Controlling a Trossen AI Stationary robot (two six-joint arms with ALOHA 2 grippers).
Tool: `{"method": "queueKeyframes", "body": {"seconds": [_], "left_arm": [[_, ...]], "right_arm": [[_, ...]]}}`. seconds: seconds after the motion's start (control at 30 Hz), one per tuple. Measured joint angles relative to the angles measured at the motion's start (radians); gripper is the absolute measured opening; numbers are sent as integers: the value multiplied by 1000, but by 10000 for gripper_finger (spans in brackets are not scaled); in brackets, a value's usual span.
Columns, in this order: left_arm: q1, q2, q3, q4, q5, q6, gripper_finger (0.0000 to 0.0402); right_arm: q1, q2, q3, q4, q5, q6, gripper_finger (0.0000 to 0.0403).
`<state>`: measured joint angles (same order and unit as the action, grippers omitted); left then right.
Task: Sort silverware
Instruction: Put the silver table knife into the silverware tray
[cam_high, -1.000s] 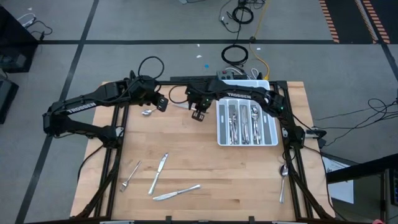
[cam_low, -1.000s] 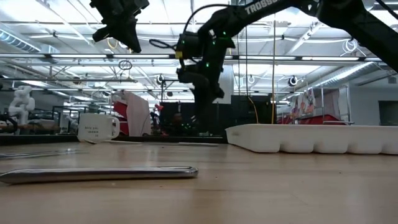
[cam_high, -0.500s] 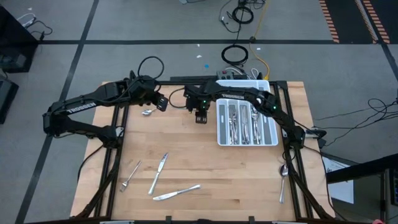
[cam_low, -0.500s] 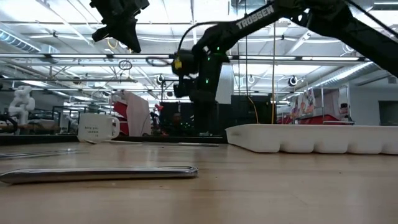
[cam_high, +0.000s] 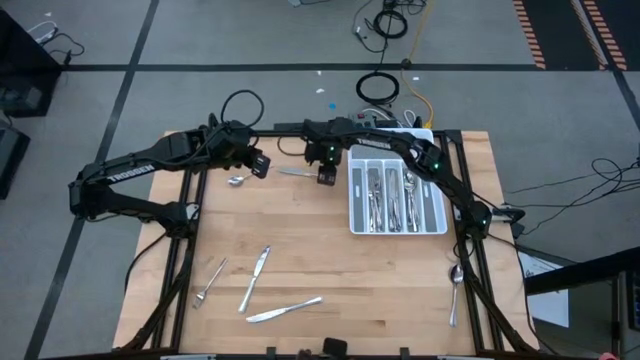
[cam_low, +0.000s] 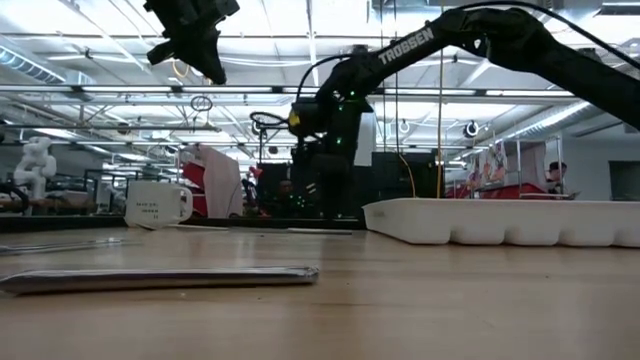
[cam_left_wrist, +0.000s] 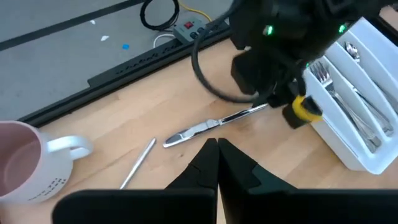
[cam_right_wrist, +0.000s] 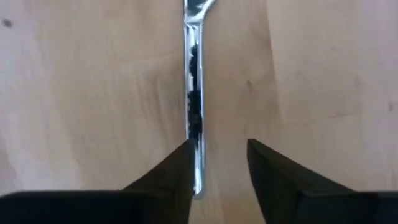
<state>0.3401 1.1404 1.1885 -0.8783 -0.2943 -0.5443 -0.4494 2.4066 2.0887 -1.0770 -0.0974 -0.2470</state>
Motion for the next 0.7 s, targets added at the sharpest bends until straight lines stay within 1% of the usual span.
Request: {"method": "queueKeyframes", "body": {"seconds": [0.1,0.2,0.27,0.3,0.37,0.47,0.53,0.6,0.7], "left_arm": [[0,0,0,0,-1,10,4],[0,0,0,0,-9,29,4],[3,0,0,0,-60,50,4],[10,0,0,1,-94,57,4],[37,4,0,2,-114,74,4],[103,26,-7,6,-116,87,4],[159,55,-29,28,-105,81,2],[211,99,-56,51,-55,79,2],[271,180,-101,112,28,81,1]], "right_arm": [[-9,-3,1,-20,-6,-25,110],[-9,0,-1,-34,-17,-44,88],[-3,-1,0,-74,-27,-58,70],[0,-4,0,-78,-7,-50,55],[11,-9,-1,-57,42,-40,18],[21,-24,1,-13,66,6,5],[26,-27,1,-32,72,52,1],[32,-39,-3,-82,76,91,1],[44,-118,-3,-143,115,136,0]]}}
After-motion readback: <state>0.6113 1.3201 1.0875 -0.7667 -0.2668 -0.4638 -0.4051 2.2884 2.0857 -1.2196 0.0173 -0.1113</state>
